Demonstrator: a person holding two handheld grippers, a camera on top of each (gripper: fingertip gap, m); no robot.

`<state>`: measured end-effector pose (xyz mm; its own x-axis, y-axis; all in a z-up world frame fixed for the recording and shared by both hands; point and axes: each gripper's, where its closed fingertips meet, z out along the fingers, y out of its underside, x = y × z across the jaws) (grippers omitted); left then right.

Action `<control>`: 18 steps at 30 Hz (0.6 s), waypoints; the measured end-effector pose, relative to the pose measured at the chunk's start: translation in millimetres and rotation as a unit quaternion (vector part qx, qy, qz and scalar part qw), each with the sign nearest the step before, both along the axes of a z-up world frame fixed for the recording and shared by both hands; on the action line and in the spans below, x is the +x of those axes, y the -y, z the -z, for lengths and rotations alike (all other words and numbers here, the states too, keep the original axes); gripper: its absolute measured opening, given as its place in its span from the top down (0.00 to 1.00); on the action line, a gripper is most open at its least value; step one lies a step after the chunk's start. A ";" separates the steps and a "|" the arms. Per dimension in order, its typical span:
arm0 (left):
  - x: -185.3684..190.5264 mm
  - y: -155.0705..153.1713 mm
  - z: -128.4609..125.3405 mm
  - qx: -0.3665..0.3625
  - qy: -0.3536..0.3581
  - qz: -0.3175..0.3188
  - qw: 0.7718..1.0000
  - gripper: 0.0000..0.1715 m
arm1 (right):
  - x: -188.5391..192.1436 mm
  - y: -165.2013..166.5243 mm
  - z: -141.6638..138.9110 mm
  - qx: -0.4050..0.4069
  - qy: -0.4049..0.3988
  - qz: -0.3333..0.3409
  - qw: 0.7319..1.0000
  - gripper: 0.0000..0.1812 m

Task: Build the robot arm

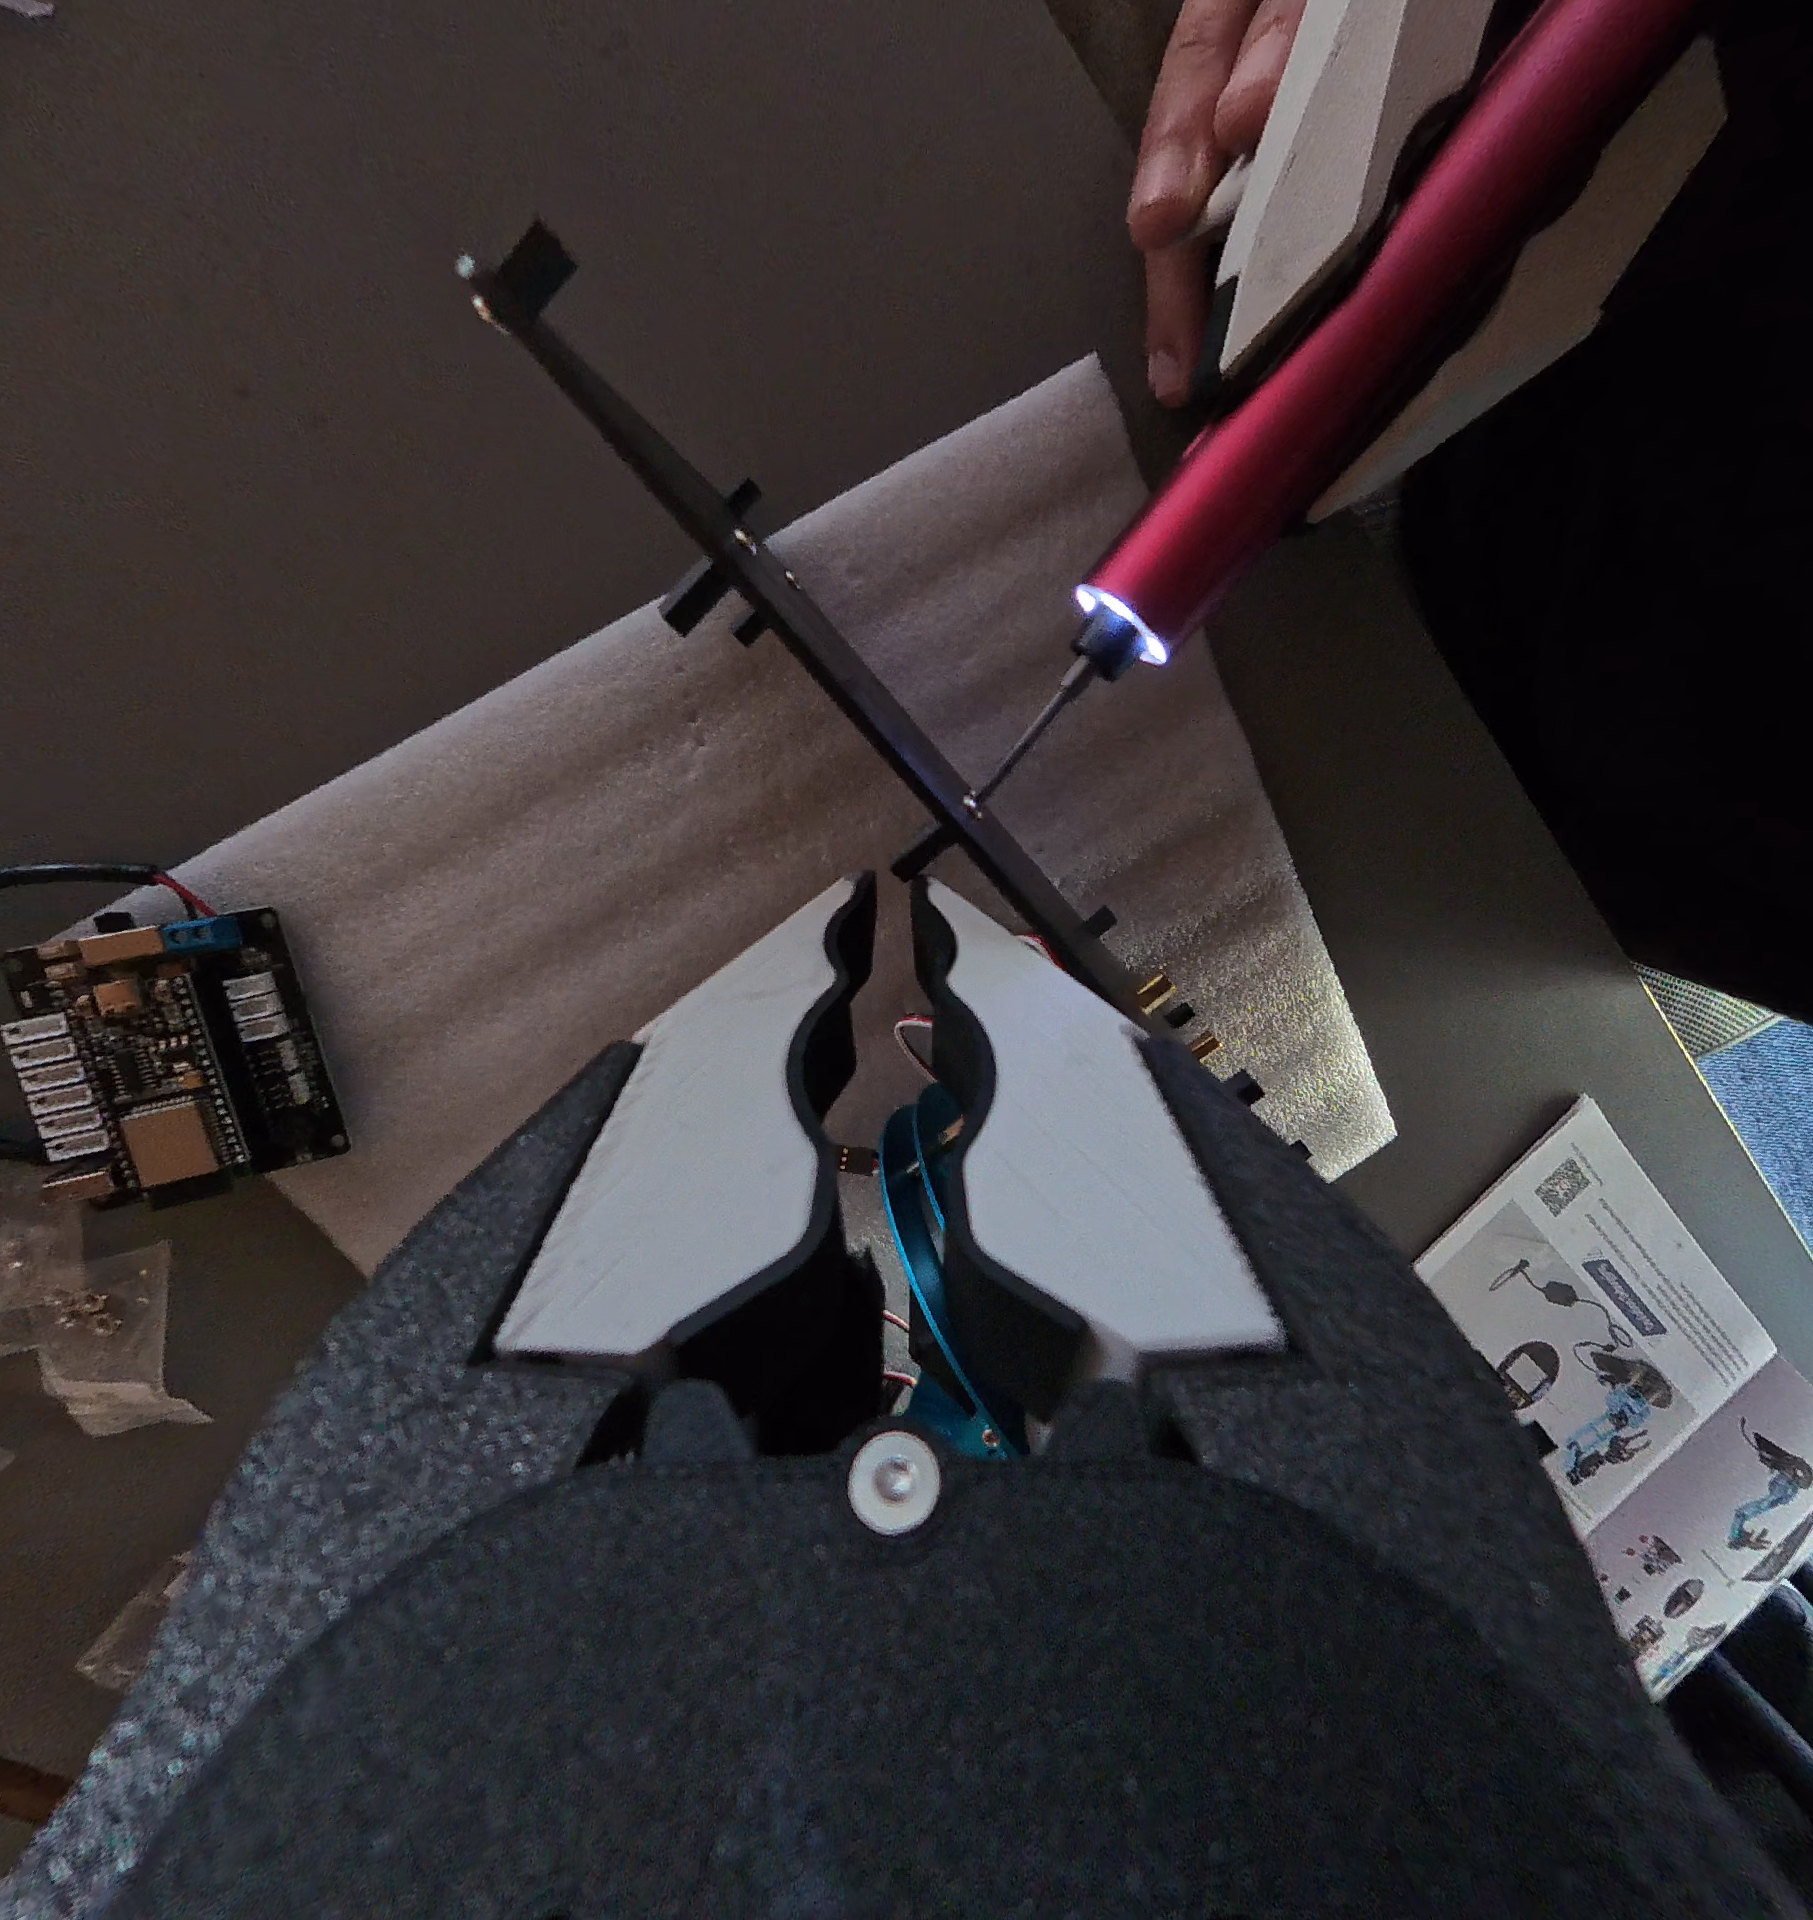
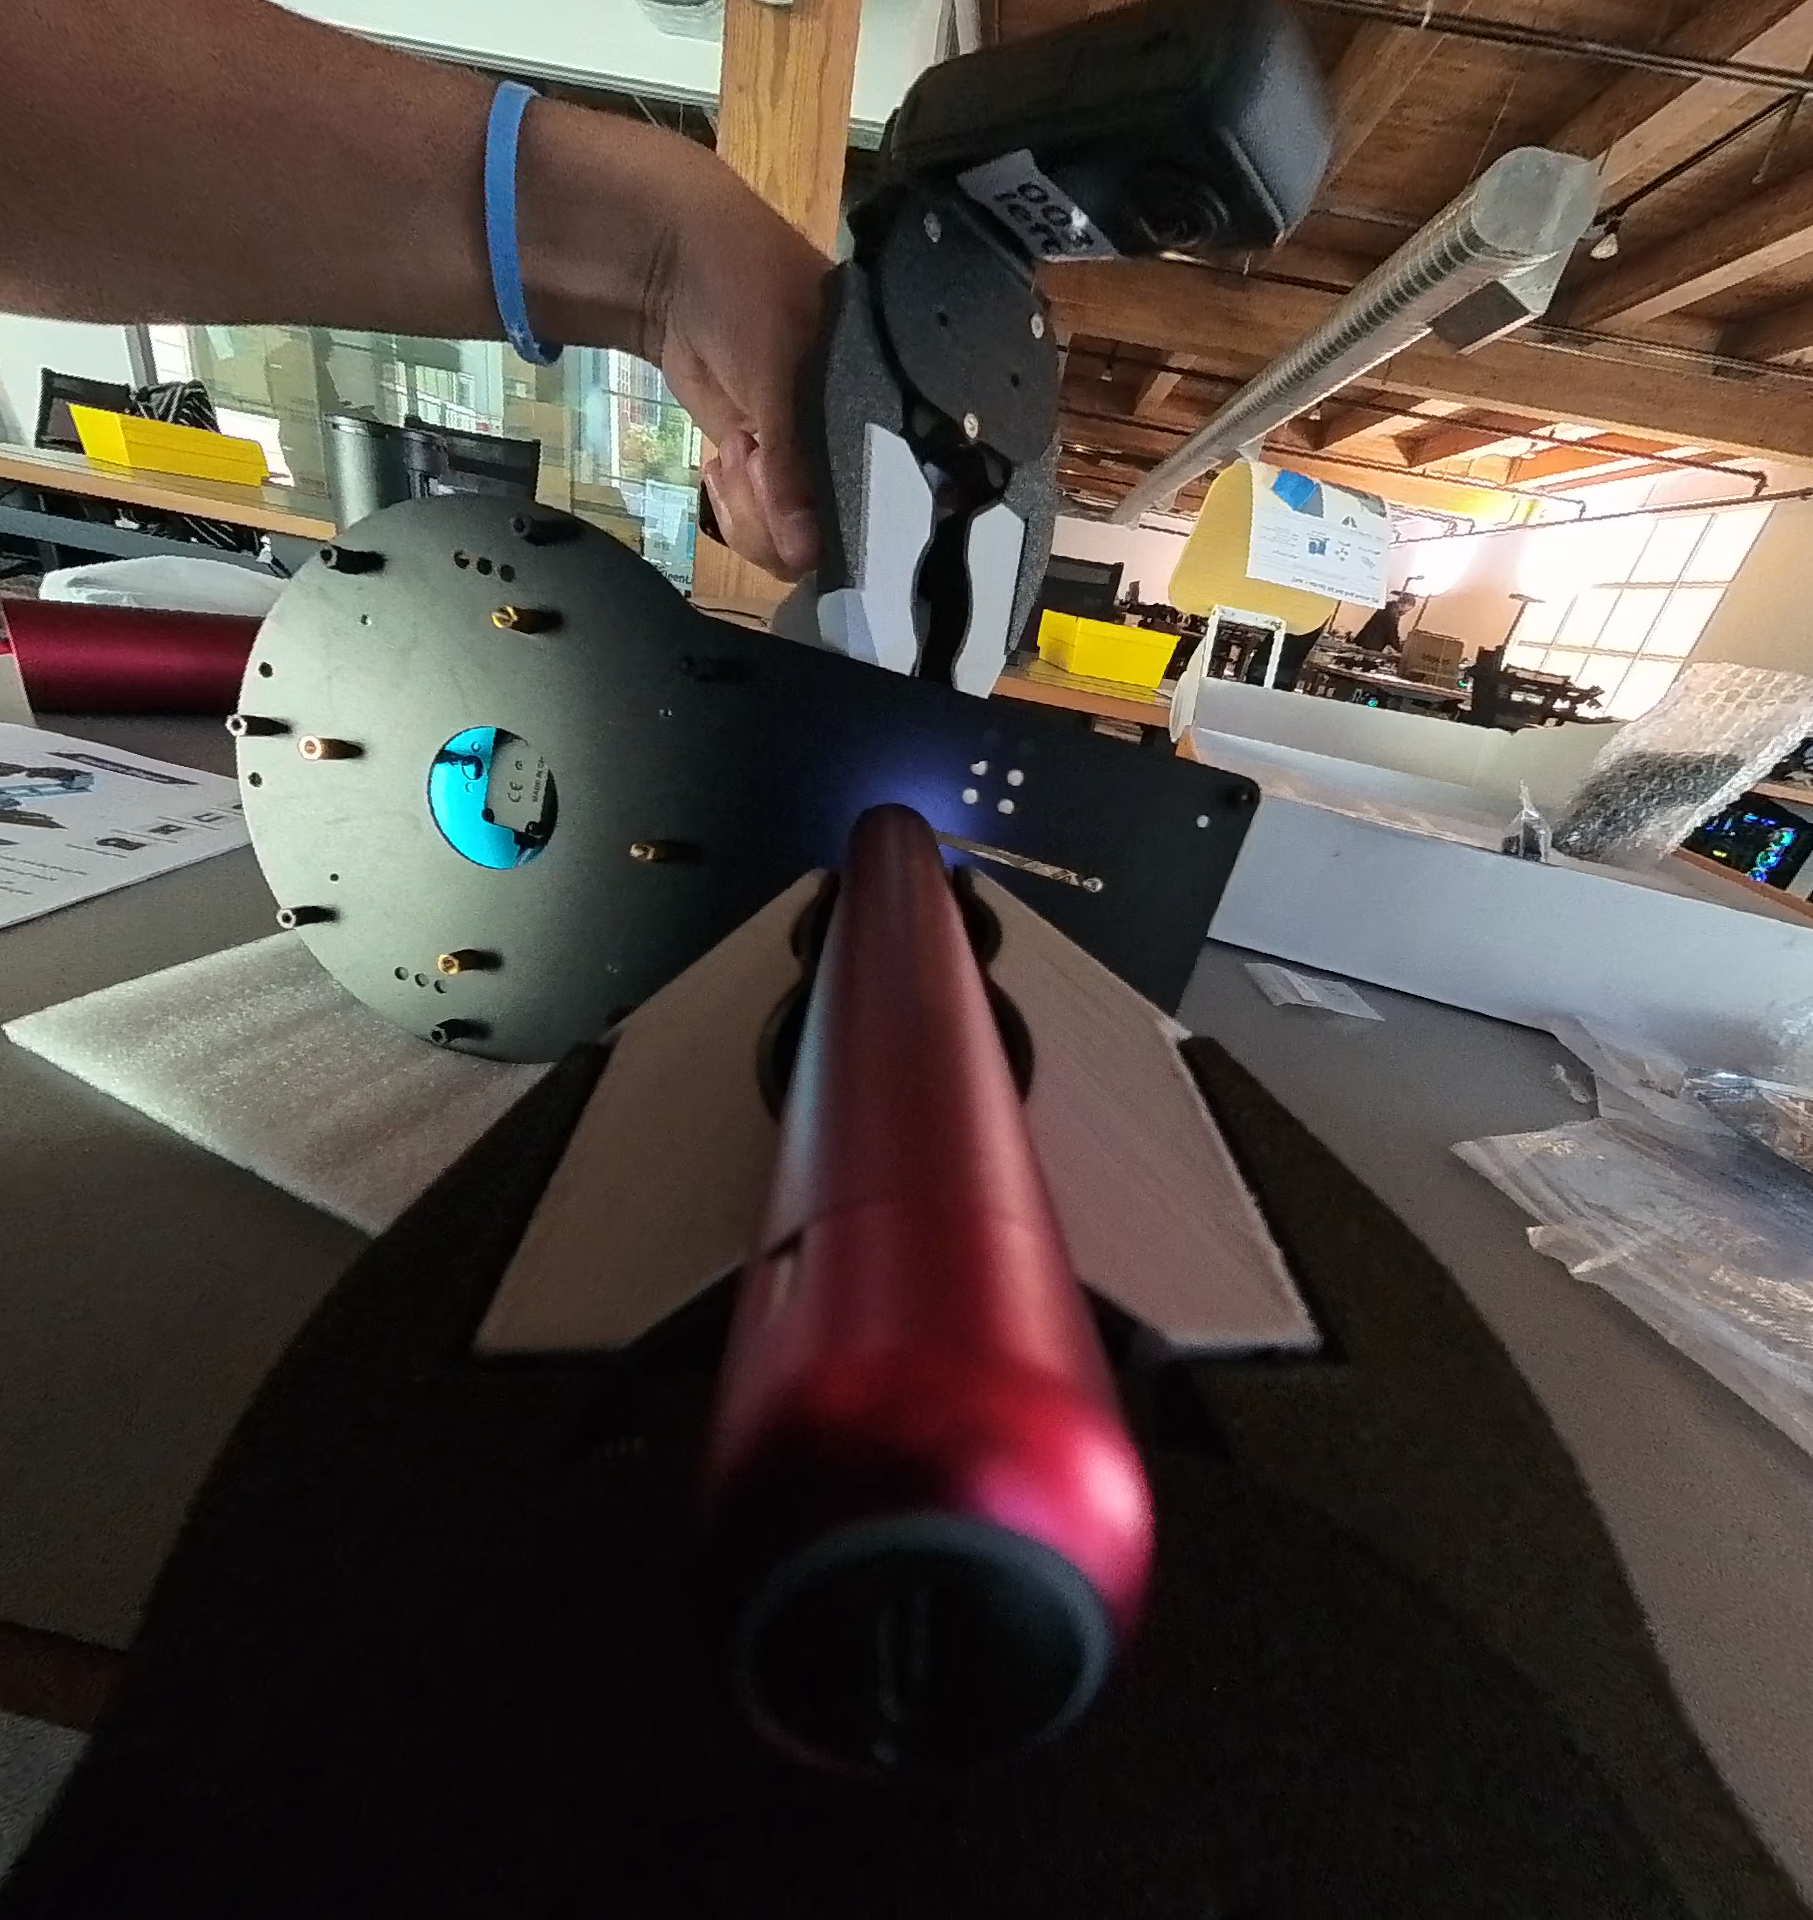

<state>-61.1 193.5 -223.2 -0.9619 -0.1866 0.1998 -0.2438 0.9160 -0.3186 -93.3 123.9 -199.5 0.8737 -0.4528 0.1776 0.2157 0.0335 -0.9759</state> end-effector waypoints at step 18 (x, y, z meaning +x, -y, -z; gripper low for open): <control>0.6 1.3 0.5 0.005 -0.001 0.006 1.000 0.98 | 2.7 -0.8 0.0 -0.004 -0.003 0.000 1.000 0.88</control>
<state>-60.5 192.2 -223.7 -0.9637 -0.1767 0.2003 -0.2333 0.9220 -0.3090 -90.6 124.8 -199.6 0.8751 -0.4512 0.1751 0.2092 0.0263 -0.9775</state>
